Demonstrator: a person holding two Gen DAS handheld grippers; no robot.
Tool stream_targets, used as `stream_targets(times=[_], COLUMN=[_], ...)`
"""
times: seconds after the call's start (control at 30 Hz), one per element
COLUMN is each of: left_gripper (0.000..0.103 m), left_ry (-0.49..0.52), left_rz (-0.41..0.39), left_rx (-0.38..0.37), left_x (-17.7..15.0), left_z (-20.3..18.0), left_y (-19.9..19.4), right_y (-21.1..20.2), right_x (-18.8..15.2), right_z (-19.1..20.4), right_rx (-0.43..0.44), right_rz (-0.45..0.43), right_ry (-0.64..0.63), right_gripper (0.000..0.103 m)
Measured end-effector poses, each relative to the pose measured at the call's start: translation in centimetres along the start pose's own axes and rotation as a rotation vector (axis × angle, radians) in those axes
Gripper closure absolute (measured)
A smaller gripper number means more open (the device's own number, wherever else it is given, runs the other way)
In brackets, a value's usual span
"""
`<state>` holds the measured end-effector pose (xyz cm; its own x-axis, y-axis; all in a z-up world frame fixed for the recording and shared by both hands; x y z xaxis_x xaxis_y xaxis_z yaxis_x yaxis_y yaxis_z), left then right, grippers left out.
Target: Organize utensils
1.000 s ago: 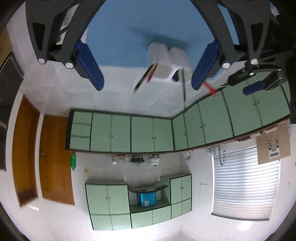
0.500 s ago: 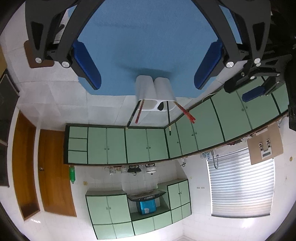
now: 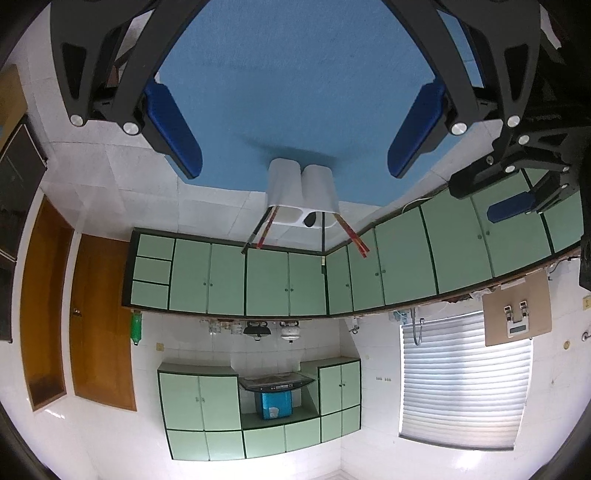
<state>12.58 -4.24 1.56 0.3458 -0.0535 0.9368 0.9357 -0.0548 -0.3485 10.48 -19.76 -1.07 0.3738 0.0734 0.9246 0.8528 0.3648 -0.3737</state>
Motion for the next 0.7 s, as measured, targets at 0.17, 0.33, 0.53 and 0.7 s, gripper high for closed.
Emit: stream_targets(times=[0.17, 0.33, 0.53, 0.7], left_gripper=[0.006, 0.006, 0.006, 0.006], left_ry=[-0.002, -0.008, -0.017, -0.022], left_rz=[-0.013, -0.018, -0.023, -0.024], left_rx=[0.004, 0.001, 0.005, 0.008], left_x=[-0.1, -0.1, -0.2, -0.2], left_z=[0.1, 0.3, 0.7, 0.9], left_y=[-0.9, -1.3, -1.6, -1.7], right_y=[-0.4, -0.5, -0.6, -0.6], right_x=[0.1, 0.1, 0.0, -0.1], right_z=[0.5, 0.7, 0.9, 1.0], right_rx=[0.010, 0.014, 0.020, 0.020], right_rz=[-0.006, -0.007, -0.006, -0.006], right_ry=[0.002, 0.001, 0.006, 0.006], right_gripper=[0.006, 0.006, 0.006, 0.006])
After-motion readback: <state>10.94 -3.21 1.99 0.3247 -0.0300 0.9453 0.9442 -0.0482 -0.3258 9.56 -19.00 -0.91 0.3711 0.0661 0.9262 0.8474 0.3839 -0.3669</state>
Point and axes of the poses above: each gripper's, at about its wrist camera, not at the fingertips, and y roughly the way its jaws point, z to its left, x to its top, the point moved 5 cm from there along y, roughly the way its jaws point, and after that the axes turned 8 degrees about x, right-handed, at the moved point
